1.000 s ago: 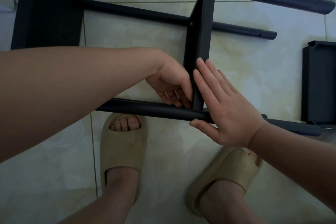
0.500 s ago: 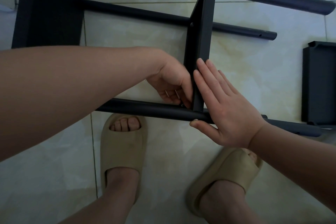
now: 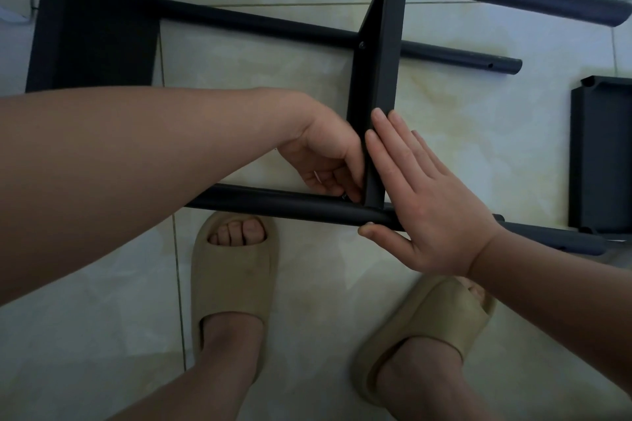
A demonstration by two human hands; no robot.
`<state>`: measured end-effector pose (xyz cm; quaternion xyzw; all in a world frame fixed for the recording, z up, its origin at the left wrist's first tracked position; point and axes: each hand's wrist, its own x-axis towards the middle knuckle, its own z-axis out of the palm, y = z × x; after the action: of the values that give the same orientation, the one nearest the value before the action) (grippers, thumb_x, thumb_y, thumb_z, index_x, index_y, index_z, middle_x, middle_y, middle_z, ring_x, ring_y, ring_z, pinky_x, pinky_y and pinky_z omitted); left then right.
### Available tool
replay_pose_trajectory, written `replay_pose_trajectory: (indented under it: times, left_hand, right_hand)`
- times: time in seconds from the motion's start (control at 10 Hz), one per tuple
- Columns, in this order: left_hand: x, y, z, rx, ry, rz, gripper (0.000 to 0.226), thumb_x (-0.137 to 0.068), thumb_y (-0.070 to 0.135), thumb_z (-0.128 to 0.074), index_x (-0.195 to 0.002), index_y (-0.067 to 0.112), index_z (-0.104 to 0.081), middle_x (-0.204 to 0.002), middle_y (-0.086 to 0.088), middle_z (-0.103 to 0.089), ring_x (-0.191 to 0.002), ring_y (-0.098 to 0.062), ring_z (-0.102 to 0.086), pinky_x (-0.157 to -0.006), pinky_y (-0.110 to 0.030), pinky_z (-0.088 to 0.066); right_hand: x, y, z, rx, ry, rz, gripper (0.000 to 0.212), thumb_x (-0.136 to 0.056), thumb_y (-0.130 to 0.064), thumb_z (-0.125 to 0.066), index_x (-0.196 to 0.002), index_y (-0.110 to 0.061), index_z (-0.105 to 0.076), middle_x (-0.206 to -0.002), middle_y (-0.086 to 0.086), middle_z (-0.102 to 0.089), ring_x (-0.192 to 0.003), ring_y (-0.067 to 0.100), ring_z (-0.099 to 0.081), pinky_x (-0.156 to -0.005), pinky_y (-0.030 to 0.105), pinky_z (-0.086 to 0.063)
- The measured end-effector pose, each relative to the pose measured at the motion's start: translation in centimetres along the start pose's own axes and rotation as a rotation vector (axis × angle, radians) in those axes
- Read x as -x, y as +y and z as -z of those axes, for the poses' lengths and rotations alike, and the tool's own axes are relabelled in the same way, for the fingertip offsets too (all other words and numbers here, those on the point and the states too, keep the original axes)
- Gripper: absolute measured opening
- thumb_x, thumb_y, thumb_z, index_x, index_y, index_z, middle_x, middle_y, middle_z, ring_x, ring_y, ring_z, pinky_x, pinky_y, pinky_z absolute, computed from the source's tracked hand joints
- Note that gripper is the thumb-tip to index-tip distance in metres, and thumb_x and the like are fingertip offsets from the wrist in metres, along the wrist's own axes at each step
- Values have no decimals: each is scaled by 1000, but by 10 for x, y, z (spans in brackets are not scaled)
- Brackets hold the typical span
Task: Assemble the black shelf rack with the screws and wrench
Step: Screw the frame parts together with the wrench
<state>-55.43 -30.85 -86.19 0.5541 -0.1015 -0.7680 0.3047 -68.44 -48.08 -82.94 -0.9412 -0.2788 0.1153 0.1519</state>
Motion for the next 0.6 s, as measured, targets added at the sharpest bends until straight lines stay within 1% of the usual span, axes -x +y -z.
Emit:
replay_pose_trajectory:
  times: [0.1, 0.2, 0.3, 0.4, 0.5, 0.6]
  left_hand:
    - [-2, -1, -2, -25, 12, -11, 14, -93, 14, -60, -92, 17, -74, -82, 3, -68, -69, -10, -55, -75, -24, -48]
    - [-6, -2, -4, -18, 25, -30, 13, -92, 10, -62, -86, 16, -72, -74, 4, -67, -65, -8, -55, -65, -19, -48]
    - [-7, -2, -3, 12, 24, -31, 12, -92, 6, -61, -88, 13, -70, -73, 4, -67, -62, -6, -55, -61, -16, -48]
    - [-4, -2, -3, 29, 6, -29, 12, -92, 3, -60, -95, 11, -69, -76, 3, -66, -64, -6, -55, -63, -16, -48]
    - [-1, -3, 1, 17, 3, -14, 16, -92, 6, -60, -103, 11, -69, -82, 1, -66, -70, -10, -56, -74, -23, -47]
    - [0, -2, 0, -13, -18, 5, 14, -93, 16, -61, -93, 18, -74, -86, 4, -68, -72, -11, -57, -77, -26, -47]
  right_hand:
    - [0, 0, 0, -3, -1, -2, 92, -99, -59, -42, -159, 4, -11, -169, 21, -1, -157, 36, 2, -123, 58, -21]
    - [0, 0, 0, 4, -3, -1, 92, -99, -59, -42, -159, 3, -11, -169, 21, -1, -157, 36, 2, -123, 58, -21]
    - [0, 0, 0, 1, -2, -1, 93, -99, -60, -42, -160, 3, -10, -169, 21, -1, -157, 36, 2, -123, 58, -21]
    - [0, 0, 0, 1, -3, -2, 93, -99, -60, -42, -160, 3, -10, -169, 20, 0, -157, 35, 2, -123, 58, -21]
    - [0, 0, 0, 4, -2, 0, 93, -99, -60, -42, -159, 3, -11, -169, 21, 0, -157, 36, 2, -123, 58, -21]
    - [0, 1, -1, 5, 0, 0, 93, -99, -60, -42, -159, 3, -11, -169, 21, -1, -157, 36, 1, -123, 58, -21]
